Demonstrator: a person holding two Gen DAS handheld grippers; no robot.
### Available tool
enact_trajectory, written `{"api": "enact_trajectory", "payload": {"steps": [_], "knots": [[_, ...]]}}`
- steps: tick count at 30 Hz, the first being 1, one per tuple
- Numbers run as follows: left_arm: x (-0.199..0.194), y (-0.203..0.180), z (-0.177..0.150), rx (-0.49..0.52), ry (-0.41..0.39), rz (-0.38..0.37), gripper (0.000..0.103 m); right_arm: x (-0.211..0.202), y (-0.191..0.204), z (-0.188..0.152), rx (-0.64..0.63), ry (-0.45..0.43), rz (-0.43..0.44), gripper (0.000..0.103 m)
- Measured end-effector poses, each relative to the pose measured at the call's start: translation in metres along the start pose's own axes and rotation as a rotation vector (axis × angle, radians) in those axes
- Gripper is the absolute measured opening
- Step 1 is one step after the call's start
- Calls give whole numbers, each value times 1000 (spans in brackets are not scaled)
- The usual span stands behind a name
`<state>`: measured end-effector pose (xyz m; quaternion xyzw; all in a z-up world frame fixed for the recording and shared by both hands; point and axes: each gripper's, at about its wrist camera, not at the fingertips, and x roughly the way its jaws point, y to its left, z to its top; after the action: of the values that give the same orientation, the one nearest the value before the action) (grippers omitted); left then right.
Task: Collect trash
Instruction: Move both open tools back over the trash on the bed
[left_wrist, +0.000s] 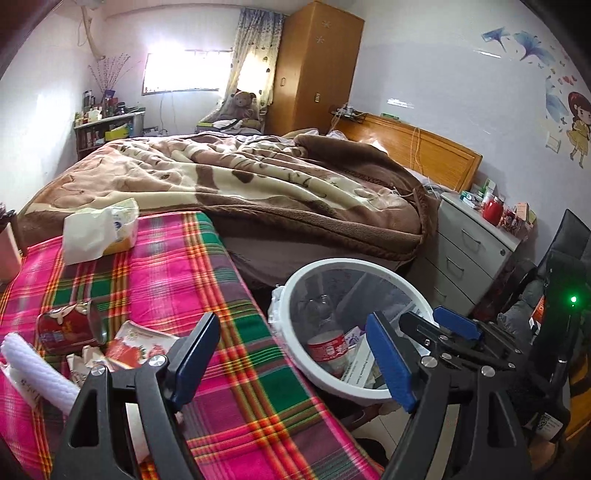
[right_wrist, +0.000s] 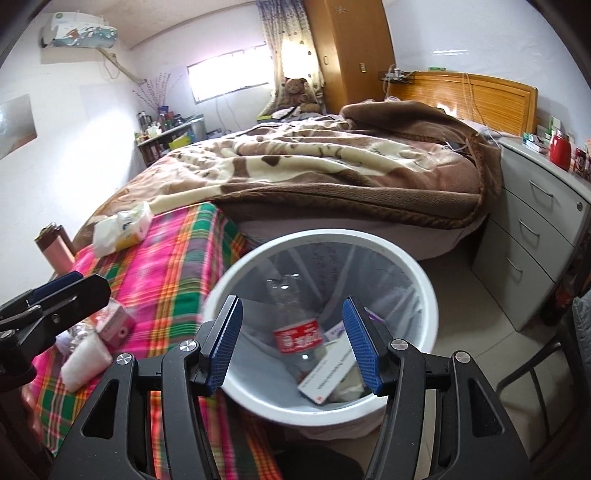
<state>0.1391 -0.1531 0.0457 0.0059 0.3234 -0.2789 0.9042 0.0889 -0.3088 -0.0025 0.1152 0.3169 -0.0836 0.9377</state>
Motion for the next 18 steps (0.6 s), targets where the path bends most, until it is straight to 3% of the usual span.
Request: {"api": "enact_trajectory", "payload": {"steps": [18], "knots": [[-55,99,-32,-113,-62,196,83,12,78,-27,-95,73,178,59]]}}
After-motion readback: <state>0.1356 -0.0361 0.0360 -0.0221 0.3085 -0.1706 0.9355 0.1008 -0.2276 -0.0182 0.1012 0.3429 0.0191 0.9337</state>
